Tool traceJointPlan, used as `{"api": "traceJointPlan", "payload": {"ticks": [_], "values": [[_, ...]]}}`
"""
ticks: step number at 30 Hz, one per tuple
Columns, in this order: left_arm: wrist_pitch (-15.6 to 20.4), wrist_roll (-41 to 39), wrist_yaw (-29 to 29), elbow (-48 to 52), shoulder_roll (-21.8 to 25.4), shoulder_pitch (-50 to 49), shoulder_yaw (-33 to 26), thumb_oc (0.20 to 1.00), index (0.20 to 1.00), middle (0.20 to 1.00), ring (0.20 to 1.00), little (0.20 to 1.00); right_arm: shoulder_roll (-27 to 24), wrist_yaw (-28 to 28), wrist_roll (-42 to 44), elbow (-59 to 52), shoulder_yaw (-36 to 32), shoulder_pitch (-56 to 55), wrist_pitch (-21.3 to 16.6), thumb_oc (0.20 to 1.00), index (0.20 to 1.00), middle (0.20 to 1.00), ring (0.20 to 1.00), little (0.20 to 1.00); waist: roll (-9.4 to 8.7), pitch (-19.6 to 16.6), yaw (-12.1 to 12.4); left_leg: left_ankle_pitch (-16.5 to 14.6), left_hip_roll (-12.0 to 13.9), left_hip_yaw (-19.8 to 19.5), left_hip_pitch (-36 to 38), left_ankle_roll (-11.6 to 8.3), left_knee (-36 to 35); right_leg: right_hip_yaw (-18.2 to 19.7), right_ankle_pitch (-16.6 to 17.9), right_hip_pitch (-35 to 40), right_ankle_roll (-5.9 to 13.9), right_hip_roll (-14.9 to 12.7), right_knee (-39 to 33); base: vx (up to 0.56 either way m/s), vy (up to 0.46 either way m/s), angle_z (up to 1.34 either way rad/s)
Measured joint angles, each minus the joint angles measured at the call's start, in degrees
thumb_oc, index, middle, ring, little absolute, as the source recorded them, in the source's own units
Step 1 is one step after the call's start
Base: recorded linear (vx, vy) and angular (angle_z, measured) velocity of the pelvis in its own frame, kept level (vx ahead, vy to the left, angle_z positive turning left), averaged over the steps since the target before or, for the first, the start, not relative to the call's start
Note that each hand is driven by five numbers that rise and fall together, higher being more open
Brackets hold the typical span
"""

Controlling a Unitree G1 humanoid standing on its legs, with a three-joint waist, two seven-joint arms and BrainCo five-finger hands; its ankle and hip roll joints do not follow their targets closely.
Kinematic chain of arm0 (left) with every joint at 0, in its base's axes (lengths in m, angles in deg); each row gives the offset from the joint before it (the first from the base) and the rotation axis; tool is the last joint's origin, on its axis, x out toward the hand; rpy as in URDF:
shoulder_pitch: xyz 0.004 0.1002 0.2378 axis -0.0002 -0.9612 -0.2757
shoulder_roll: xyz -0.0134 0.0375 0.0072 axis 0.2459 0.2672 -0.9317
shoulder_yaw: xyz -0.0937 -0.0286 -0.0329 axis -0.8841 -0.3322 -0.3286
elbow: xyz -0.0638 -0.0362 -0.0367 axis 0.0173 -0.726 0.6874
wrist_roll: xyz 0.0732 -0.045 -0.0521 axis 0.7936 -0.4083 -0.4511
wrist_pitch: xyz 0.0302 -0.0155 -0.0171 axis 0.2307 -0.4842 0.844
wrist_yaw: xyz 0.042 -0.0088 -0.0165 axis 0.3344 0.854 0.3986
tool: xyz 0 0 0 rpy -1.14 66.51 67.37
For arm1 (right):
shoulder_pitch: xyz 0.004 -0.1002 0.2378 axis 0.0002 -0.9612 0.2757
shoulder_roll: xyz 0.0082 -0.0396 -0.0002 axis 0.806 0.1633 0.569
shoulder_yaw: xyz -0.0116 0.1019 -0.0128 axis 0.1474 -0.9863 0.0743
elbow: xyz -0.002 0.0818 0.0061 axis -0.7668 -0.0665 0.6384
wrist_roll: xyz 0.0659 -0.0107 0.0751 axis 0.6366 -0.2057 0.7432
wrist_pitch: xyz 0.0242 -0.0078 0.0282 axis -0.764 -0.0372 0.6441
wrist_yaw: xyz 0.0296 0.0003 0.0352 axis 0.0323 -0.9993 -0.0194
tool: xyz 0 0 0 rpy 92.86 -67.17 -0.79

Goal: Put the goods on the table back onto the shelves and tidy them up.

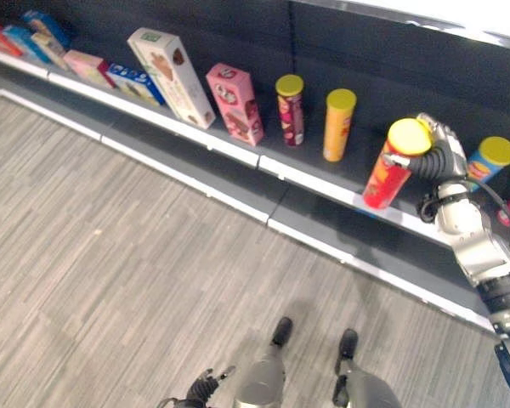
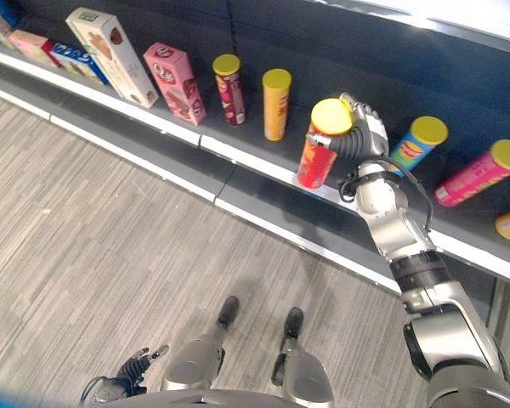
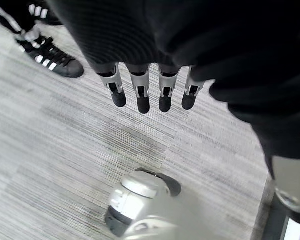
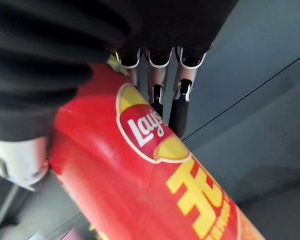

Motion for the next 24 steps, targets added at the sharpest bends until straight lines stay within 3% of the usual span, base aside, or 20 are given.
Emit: {"api": "traceJointPlan", "payload": {"ticks": [7,14,24], "values": [[1.1,-2.1,1.0,4.3,0.7,0.1,3.1,1.000,1.000,1.000,1.000,1.000,-2.6,-7.8,0.0,13.9,0.3,9.0,2.0,0.200,0.200,0.200,0.200,0.200,3.22,1.3,2.1,1.6,-1.2,-1.7,-1.6,-0.06,-0.2,-2.0,0.0,-1.0,0.05,-1.1,0.0,-0.02,-0.020,0.18],[2.1,-2.1,2.0,4.4,0.8,0.7,4.3,1.000,1.000,1.000,1.000,1.000,-5.4,-11.2,-1.0,21.2,2.0,12.3,3.2,0.200,0.200,0.200,0.200,0.200,6.13,2.6,2.5,1.7,-1.8,-1.9,-3.1,-0.02,-0.3,-2.5,-0.1,-2.3,0.14,-1.7,0.0,0.00,-0.013,0.03],[2.3,-2.2,2.8,5.5,0.8,1.4,4.5,1.000,1.000,1.000,1.000,1.000,-5.5,-13.4,-0.9,25.5,2.5,12.9,3.7,0.200,0.200,0.200,0.200,0.200,7.15,3.1,2.9,1.7,-1.7,-1.9,-4.1,-0.04,-0.3,-2.6,-0.3,-3.4,0.25,-1.6,0.0,0.00,0.000,0.00]]}}
